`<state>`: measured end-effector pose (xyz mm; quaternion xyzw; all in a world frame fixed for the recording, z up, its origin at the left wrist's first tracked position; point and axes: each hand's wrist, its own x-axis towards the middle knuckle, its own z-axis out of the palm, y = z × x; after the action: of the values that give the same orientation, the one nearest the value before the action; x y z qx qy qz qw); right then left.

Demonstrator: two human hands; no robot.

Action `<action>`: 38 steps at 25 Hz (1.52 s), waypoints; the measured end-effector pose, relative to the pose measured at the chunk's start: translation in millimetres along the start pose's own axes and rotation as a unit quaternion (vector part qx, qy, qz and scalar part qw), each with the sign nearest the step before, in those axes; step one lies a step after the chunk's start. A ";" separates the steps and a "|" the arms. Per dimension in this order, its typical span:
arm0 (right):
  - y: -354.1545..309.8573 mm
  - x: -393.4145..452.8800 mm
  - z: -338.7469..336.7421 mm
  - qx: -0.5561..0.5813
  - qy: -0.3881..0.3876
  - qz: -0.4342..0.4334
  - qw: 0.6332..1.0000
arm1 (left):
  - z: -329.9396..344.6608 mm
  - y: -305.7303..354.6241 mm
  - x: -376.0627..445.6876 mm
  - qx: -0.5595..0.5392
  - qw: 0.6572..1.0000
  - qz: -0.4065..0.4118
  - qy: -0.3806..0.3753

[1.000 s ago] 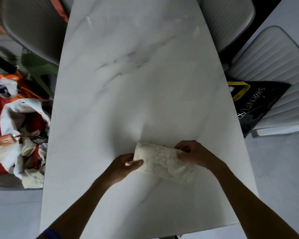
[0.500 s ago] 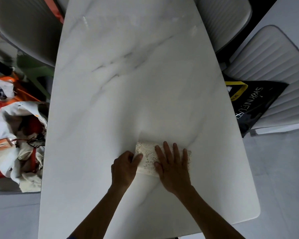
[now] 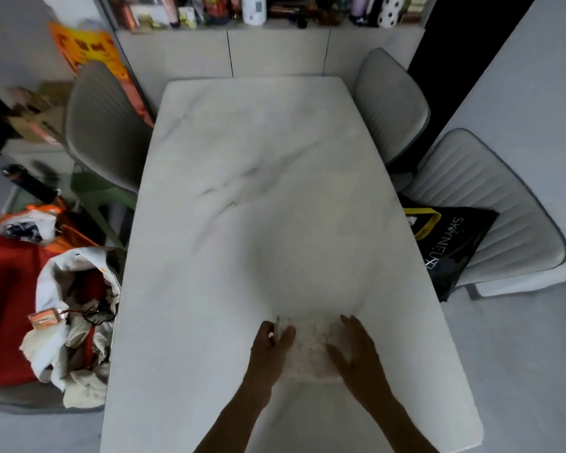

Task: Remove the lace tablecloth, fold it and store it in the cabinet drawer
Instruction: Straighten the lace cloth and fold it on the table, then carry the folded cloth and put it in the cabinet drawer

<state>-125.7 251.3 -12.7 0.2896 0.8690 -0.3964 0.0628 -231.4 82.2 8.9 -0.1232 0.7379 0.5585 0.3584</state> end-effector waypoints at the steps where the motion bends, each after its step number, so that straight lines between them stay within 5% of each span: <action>1: -6.5 -6.9 -13.7 0.079 0.036 0.034 0.996 | -2.1 6.6 -14.4 -0.007 1.000 0.027 0.002; 3: -21.1 -15.2 -40.8 0.240 0.057 0.119 0.962 | -8.6 28.6 -37.8 -0.029 0.997 0.067 0.013; 7: -47.0 -31.6 -87.4 0.477 -0.096 0.184 0.854 | -11.3 68.0 -88.1 -0.097 0.975 0.149 0.130; 16: -104.1 -80.6 -98.2 0.351 -0.129 0.025 0.927 | -42.5 33.8 -209.3 -0.164 0.932 0.131 0.295; 21: -162.3 -152.6 -30.6 0.295 -0.179 -0.077 0.936 | -117.2 -41.3 -315.4 -0.230 0.923 0.158 0.265; 27: -241.8 -325.2 125.1 0.206 -0.282 -0.197 0.916 | -222.0 -197.4 -458.2 -0.276 0.807 0.159 0.496; 38: -320.9 -711.5 380.0 0.077 -0.472 -0.270 0.836 | -389.2 -488.6 -753.5 -0.396 0.625 0.087 0.667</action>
<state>237.7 -513.2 180.1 -0.1750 0.7445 -0.5517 0.3328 437.8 -606.5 197.9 -0.5274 0.4900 0.5904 -0.3651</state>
